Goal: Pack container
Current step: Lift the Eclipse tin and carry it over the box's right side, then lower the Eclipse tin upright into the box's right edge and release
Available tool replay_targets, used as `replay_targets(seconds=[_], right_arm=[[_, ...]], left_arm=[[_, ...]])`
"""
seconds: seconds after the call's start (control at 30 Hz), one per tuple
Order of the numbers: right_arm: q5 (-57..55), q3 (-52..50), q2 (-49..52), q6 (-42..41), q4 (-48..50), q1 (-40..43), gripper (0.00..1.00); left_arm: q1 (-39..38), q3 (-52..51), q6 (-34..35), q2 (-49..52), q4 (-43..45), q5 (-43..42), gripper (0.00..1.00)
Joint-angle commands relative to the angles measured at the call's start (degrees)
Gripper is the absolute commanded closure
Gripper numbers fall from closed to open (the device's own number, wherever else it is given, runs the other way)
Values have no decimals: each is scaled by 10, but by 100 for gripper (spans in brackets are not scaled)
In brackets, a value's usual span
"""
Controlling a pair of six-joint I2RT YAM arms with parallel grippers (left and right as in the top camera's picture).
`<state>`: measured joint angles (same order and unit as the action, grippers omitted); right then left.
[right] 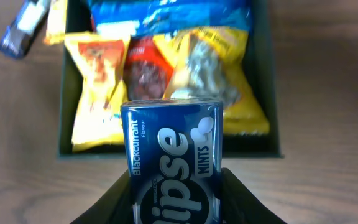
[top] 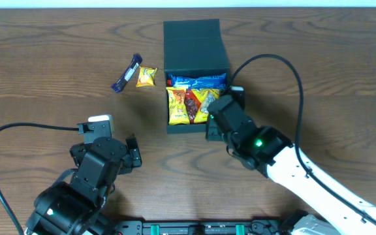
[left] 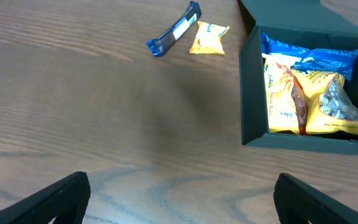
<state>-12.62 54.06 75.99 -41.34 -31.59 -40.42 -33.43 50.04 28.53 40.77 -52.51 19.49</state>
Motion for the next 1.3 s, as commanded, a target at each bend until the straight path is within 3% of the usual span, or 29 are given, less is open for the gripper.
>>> replay_targets(seconds=[0.0,0.67,1.27], right_arm=[[-10,14,-4,14,11,19,76],[17,111,118,79,-6,83,76],[22,113,172,97,-30,97,78]], left_arm=[[1,-1,4,0,-2,4,5],[1,-1,4,0,-2,4,5],[1,-1,4,0,-2,4,5]])
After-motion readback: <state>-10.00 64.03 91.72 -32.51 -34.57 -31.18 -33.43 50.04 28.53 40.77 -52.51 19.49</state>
